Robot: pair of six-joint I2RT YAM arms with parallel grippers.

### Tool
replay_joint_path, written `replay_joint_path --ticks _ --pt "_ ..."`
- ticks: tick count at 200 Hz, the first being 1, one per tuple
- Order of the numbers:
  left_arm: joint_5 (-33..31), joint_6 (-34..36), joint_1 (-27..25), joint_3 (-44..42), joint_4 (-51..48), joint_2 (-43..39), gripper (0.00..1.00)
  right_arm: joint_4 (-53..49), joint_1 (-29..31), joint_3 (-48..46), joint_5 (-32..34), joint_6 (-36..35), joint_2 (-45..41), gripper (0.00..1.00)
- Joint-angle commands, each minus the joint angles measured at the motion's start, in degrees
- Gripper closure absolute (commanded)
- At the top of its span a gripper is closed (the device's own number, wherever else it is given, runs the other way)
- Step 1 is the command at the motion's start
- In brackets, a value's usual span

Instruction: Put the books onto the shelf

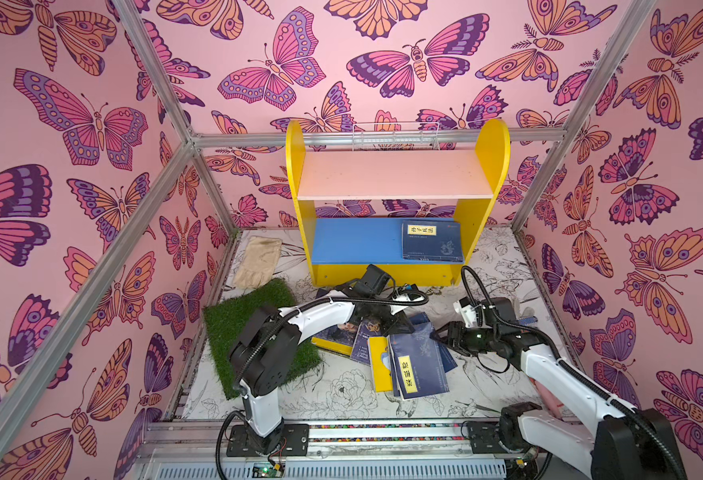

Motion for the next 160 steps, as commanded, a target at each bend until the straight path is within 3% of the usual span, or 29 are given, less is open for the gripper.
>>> replay_joint_path --ticks 1,57,131,160 --pt "1.37 2.26 1.01 -0.67 0.17 -1.8 1.0 -0.64 1.6 2.54 -1.65 -3.01 -0.99 0.57" --pt "0.37 2.81 1.46 0.32 0.66 -0.83 1.0 -0.94 4.1 3.7 -3.0 -4.18 -3.2 0.76" --pt "-0.59 3.36 2.07 3.76 2.38 1.54 1.0 0.01 9.21 6.36 -6.27 -6.8 -0.29 0.73" --pt "-0.43 2.46 2.32 4.34 5.08 1.92 1.0 2.88 9.35 6.27 -8.59 -6.05 0.42 0.77"
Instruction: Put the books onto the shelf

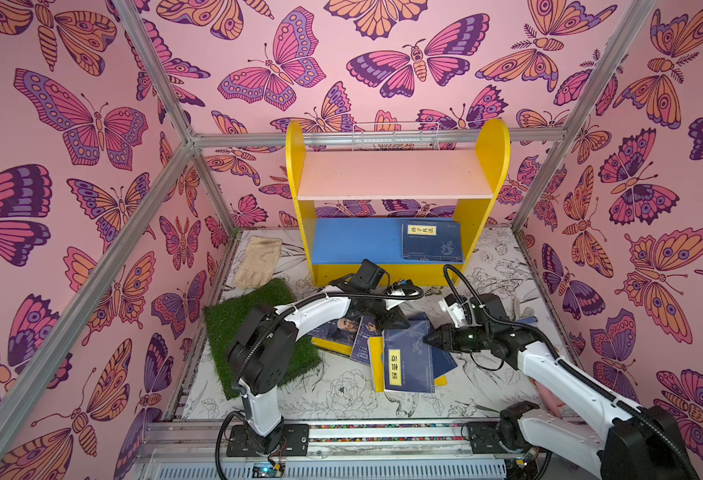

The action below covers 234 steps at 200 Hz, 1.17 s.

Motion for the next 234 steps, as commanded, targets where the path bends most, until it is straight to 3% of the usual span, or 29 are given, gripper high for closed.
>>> replay_joint_path --ticks 1,32,63,93,152,160,167,177,182,186,188,224,234 --pt "-1.37 -0.24 0.1 2.46 8.16 1.57 1.0 4.34 2.14 2.56 -9.66 -1.23 0.42 0.77" --pt "-0.7 -1.8 0.32 2.51 11.9 1.98 1.0 7.44 2.16 3.12 -12.74 -0.52 0.84 0.8" --pt "-0.73 -3.12 0.67 2.61 14.85 2.64 1.0 12.12 2.16 3.39 -16.4 1.13 0.31 0.73" --pt "-0.02 -5.11 1.0 2.84 17.9 3.31 1.0 13.9 2.21 3.92 -16.62 1.85 0.88 0.73" --pt "-3.5 -7.73 1.5 1.53 19.4 1.99 1.0 10.74 1.83 4.22 -12.41 1.35 0.7 1.0" --pt "-4.31 -9.04 1.67 0.79 20.35 1.42 0.89 10.75 1.52 4.01 -11.69 1.7 0.19 1.0" --pt "-4.79 -10.67 1.86 -0.31 21.88 0.64 0.69 11.28 1.0 3.69 -11.24 2.28 -0.41 1.0" --pt "-5.01 -14.5 2.47 -2.16 25.06 -0.67 0.48 12.57 -0.18 2.88 -11.07 3.72 -1.42 1.0" --pt "-4.88 -17.33 2.88 -3.15 27.09 -1.45 0.31 13.13 -0.96 2.45 -10.96 4.5 -2.03 1.0" --pt "-4.65 -19.76 3.35 -3.88 28.63 -2.09 0.07 13.4 -1.56 2.16 -10.78 5.11 -2.53 1.0" --pt "-4.54 -21.04 3.65 -4.35 29.32 -2.4 0.01 13.6 -1.89 2.07 -10.73 5.46 -2.87 1.0" --pt "-2.77 -46.31 8.36 -11.75 44.28 -7.65 0.01 22.53 -8.86 -2.01 -10.45 15.61 -8.13 1.0" --pt "-2.99 -49.03 8.81 -16.63 51.33 -10.15 0.01 27.0 -9.52 -2.9 -9.36 19.38 -9.55 1.0"
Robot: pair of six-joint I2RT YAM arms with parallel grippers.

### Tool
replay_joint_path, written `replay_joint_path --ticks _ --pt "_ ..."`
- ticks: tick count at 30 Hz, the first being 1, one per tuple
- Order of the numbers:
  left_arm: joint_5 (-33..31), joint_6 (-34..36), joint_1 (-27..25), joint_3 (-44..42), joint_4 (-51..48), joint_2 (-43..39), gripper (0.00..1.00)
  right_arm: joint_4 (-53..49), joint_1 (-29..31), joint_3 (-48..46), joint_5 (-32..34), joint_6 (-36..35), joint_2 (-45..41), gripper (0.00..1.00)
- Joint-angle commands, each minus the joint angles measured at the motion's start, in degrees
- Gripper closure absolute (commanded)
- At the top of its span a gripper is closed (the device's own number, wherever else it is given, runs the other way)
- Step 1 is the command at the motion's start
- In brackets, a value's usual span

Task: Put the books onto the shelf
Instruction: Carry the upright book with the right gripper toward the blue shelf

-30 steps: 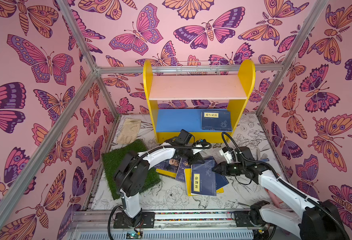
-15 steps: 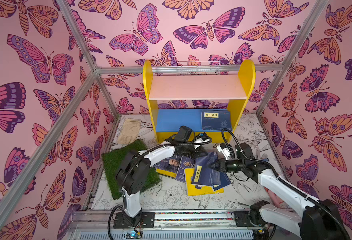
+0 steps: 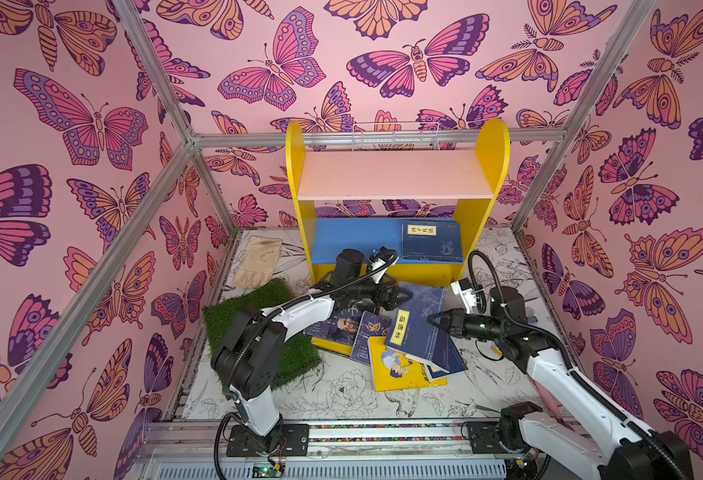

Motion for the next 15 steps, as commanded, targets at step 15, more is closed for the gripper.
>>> replay_joint_path --ticks 15 --pt "-11.28 -37.84 -4.17 -18.62 34.08 -8.03 0.01 31.31 0.21 -1.58 33.79 15.69 -8.87 1.0"
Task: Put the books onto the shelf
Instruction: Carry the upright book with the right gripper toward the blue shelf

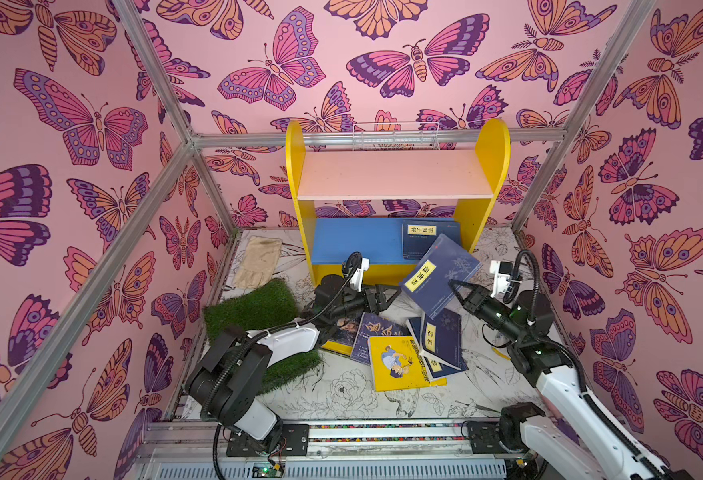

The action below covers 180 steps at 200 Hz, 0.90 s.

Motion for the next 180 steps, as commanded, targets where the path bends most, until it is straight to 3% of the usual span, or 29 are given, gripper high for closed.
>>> replay_joint_path --ticks 1,64,85,130,172,180 --pt "-0.4 -4.75 -2.15 1.31 7.66 1.87 0.01 11.88 1.29 -0.07 11.61 2.46 -0.08 1.0" --pt "4.47 -6.11 -4.85 9.08 11.95 7.81 0.03 16.4 6.43 1.57 14.86 1.68 5.42 1.0" --pt "4.47 -6.15 -5.23 10.31 11.51 8.94 0.13 17.71 7.51 1.94 16.2 1.87 6.46 1.0" --pt "3.94 -4.77 -5.92 11.63 12.11 8.59 0.4 18.9 11.0 1.54 18.0 2.34 9.01 1.0" --pt "0.76 -4.25 -5.63 10.53 11.11 6.99 0.97 14.82 11.52 1.02 17.49 2.25 8.62 1.0" --pt "0.18 -4.22 -5.45 10.28 10.64 6.41 1.0 11.77 11.52 1.27 17.54 2.3 8.22 0.98"
